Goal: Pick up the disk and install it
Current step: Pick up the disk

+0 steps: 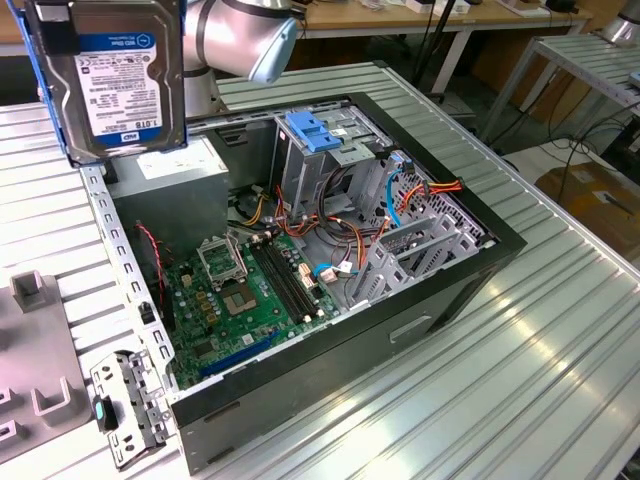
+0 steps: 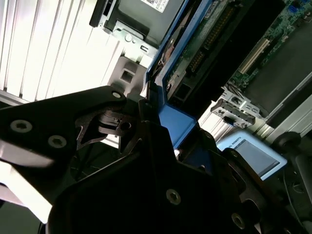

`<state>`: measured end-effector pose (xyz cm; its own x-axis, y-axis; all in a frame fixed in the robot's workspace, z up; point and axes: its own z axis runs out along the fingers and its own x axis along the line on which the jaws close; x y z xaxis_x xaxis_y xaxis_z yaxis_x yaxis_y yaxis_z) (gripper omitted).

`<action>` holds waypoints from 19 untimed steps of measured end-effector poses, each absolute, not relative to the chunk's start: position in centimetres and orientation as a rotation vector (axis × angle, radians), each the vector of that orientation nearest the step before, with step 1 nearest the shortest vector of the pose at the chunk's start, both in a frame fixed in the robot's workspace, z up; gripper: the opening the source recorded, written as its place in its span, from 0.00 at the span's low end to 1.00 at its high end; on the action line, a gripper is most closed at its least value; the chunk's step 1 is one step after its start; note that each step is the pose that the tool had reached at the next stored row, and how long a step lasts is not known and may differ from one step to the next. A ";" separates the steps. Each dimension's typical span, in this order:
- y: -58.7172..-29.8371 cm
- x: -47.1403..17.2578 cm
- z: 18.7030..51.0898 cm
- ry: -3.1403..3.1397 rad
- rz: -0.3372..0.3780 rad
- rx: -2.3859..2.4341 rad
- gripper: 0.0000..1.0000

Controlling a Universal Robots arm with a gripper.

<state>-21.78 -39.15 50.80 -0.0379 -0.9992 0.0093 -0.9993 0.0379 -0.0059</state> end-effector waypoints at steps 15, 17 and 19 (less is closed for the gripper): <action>-39.2 -13.2 50.6 -2.261 0.018 2.176 0.37; -39.2 -13.2 50.6 -2.261 0.018 2.176 0.37; -39.2 -13.1 50.6 -2.261 0.018 2.176 0.37</action>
